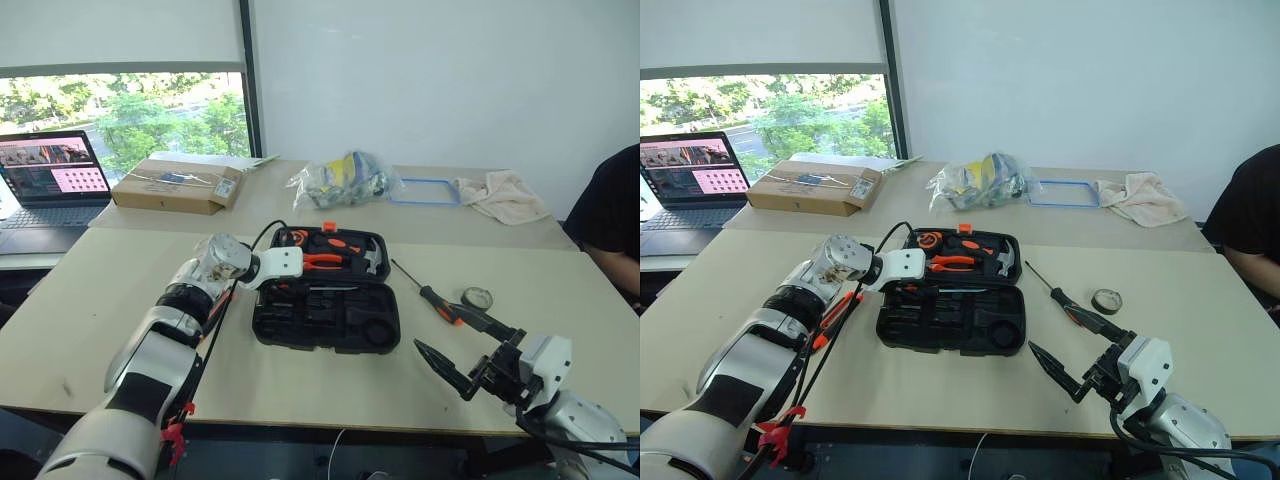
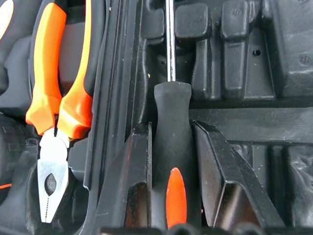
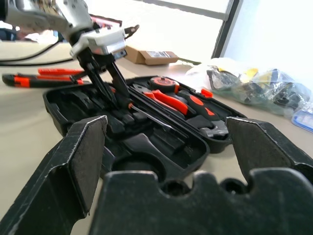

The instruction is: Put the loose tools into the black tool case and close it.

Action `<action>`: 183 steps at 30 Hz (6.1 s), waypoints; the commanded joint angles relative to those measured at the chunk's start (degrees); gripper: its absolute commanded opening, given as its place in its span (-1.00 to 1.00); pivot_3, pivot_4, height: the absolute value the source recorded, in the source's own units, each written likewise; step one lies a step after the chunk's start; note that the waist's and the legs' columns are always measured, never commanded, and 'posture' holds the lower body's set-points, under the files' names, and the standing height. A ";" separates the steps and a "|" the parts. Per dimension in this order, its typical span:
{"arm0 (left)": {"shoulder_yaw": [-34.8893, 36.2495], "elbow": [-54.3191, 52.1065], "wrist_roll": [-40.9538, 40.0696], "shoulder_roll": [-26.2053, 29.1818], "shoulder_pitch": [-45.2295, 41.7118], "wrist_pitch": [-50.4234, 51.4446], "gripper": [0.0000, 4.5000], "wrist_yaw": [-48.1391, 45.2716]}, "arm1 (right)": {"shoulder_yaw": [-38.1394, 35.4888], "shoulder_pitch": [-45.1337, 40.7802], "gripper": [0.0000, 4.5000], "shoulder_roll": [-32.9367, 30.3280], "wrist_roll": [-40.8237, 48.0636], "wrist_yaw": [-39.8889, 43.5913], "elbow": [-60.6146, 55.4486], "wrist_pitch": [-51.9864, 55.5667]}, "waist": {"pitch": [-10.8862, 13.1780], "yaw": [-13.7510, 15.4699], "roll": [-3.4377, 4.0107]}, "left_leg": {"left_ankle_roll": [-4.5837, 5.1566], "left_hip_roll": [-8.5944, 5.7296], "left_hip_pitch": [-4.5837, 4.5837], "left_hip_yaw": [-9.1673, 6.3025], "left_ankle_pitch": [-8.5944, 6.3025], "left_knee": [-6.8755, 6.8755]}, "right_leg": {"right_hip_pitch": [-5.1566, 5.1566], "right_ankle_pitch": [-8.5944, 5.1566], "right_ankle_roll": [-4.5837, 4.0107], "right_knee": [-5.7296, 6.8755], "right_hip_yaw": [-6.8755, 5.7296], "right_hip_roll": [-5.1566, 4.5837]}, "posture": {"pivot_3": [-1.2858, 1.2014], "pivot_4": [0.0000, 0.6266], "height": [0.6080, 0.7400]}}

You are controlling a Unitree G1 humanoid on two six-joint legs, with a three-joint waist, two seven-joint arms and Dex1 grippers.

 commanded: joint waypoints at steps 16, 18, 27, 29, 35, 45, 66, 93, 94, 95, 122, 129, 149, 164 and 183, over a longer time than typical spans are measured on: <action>11.23 -6.12 -12.24 0.65 1.00 -1.80 0.16 -1.48 | 2.32 1.39 1.00 -0.41 7.42 -0.34 -8.14 10.57 | -0.03 -0.30 0.05 | -0.04 -0.12 -0.01 -0.01 0.03 0.05 | -0.03 0.05 0.09 -0.01 -0.03 -0.15 | 0.03 -0.52 1.00; 11.43 -4.54 -12.47 0.24 1.91 -0.41 -0.09 -1.40 | 2.02 0.78 1.00 0.09 6.95 -0.96 -7.76 10.59 | -0.03 -0.26 0.05 | -0.04 -0.13 -0.01 0.00 0.03 0.06 | -0.02 0.05 0.09 -0.01 -0.03 -0.16 | 0.03 -0.52 1.00; 9.73 -2.37 -10.69 -1.83 4.12 5.53 -0.98 -0.37 | -0.38 0.47 1.00 1.18 7.03 -3.57 -7.36 10.74 | -0.03 -0.08 0.05 | -0.03 -0.20 -0.03 -0.01 0.03 0.06 | -0.01 0.04 0.14 -0.01 -0.05 -0.17 | 0.03 -0.52 1.00; 9.08 -2.15 -10.07 -2.46 4.52 6.28 -0.98 0.13 | -0.71 1.00 1.00 1.10 7.12 -3.63 -7.69 10.69 | -0.03 -0.13 0.05 | -0.02 -0.22 -0.02 0.00 0.02 0.06 | -0.01 0.04 0.16 -0.02 -0.03 -0.19 | 0.03 -0.52 1.00; 6.96 -1.65 -7.59 -3.30 5.80 7.73 -0.98 0.83 | -1.22 1.23 1.00 1.10 6.92 -3.86 -7.62 10.68 | -0.04 -0.09 0.06 | -0.01 -0.22 0.00 0.00 0.01 0.06 | 0.03 0.04 0.18 -0.01 -0.03 -0.20 | 0.03 -0.52 1.00; 4.35 -2.91 -4.98 -4.27 8.28 8.74 -0.98 2.53 | -2.30 1.44 1.00 0.98 5.91 -4.23 -6.50 10.16 | -0.26 0.04 0.36 | 0.19 -0.22 0.43 -0.02 -0.10 0.06 | 0.50 0.00 0.22 -0.02 -0.02 -0.23 | 0.03 -0.52 1.00; 36.56 -43.63 -42.64 20.69 50.92 14.83 0.96 -16.55 | -17.52 11.52 1.00 -9.36 -1.10 -0.74 2.04 12.42 | -0.28 -0.80 0.60 | 0.44 -0.26 0.31 0.05 -0.29 -0.07 | 0.06 -0.09 0.26 -0.11 0.06 -0.68 | 0.03 -0.52 1.00; 35.63 -55.51 -46.39 17.28 56.88 17.89 1.00 -8.02 | 20.97 -56.05 0.69 -11.84 -24.40 10.01 58.95 28.42 | -0.18 -1.73 0.55 | -0.31 -0.15 -0.57 0.21 0.38 -0.38 | -0.94 0.24 -0.12 -0.07 -0.17 -0.40 | 0.03 -0.52 1.00; 35.57 -55.51 -46.46 17.29 56.73 17.98 1.00 -8.04 | 20.85 -56.63 0.56 -11.67 -24.73 9.57 59.80 30.38 | -0.18 -1.77 0.55 | -0.31 -0.15 -0.57 0.22 0.38 -0.37 | -0.94 0.24 -0.12 -0.07 -0.18 -0.40 | 0.03 -0.52 1.00; 35.53 -55.57 -46.64 17.35 56.52 18.17 1.00 -8.17 | 20.38 -57.04 0.41 -11.69 -24.64 9.31 59.90 32.05 | -0.18 -1.78 0.55 | -0.34 -0.15 -0.56 0.23 0.40 -0.34 | -0.93 0.24 -0.12 -0.05 -0.17 -0.40 | 0.03 -0.52 1.00; 37.50 -57.85 -48.93 16.08 59.47 19.94 1.00 -5.45 | 34.65 -66.97 -0.55 -5.78 -27.50 24.84 40.80 25.32 | -0.13 -2.01 0.55 | -0.44 -0.11 -0.43 0.29 0.45 -0.15 | -1.00 0.39 -0.28 0.07 -0.14 -0.42 | 0.03 -0.52 1.00; 37.82 -59.61 -49.16 16.35 60.24 20.50 1.00 -4.07 | 38.41 -70.52 -0.55 -1.19 -34.26 22.78 51.89 19.08 | -0.13 -1.80 0.55 | -0.50 -0.19 -0.66 0.22 0.48 -0.14 | -1.14 0.42 -0.24 0.11 -0.32 -0.47 | 0.03 -0.52 1.00; 38.18 -62.55 -49.33 16.46 62.33 20.87 1.00 -1.82 | 38.47 -72.88 -0.55 3.63 -39.83 24.99 62.02 11.64 | -0.12 -3.13 0.57 | -0.65 -0.11 -0.49 0.23 0.52 -0.32 | -1.05 0.41 -0.27 0.05 -0.50 -0.40 | 0.03 -0.52 1.00; 39.61 -63.65 -48.64 17.06 63.89 20.71 1.00 0.31 | 33.11 -77.00 0.59 0.37 -33.10 37.71 57.07 9.44 | -0.10 -3.44 0.60 | -0.71 -0.09 -0.44 0.24 0.56 -0.51 | -1.13 0.43 -0.32 0.04 -0.47 -0.41 | 0.03 -0.52 1.00; 38.42 -61.46 -46.52 16.53 62.76 19.14 1.00 0.61 | 33.93 -73.24 -0.98 9.39 -37.17 25.99 70.55 3.07 | -0.11 -3.79 0.60 | -0.80 -0.09 -0.26 0.30 0.61 -0.59 | -1.04 0.46 -0.38 0.06 -0.47 -0.42 | 0.03 -0.52 1.00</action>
